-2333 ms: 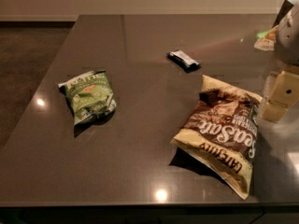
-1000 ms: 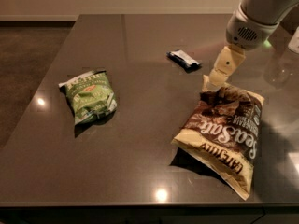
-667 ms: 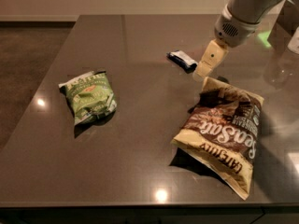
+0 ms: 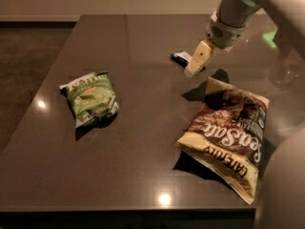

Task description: Move rxbar blueberry near green jalapeno chip bag

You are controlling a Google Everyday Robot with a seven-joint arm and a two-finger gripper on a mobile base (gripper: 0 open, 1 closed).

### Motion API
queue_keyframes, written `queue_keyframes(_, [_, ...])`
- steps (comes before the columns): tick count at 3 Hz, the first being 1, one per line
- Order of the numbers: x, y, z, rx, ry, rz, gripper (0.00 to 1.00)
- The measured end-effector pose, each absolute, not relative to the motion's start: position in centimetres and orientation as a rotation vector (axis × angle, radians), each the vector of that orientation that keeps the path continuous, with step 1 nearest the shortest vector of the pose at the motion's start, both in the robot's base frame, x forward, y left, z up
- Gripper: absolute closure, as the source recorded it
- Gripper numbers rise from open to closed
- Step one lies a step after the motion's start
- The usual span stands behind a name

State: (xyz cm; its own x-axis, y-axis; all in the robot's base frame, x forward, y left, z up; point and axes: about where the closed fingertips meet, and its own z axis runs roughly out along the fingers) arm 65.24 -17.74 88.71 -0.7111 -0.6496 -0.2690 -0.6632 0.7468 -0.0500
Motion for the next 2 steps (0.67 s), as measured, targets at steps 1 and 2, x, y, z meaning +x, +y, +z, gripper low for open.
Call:
queue_keyframes(1, [68.2,-17.3,86.6,-1.000,2.730,0.056,0.00])
queue_keyframes(2, [69.8,-17.0,85.7,-0.995,2.745,0.053,0.00])
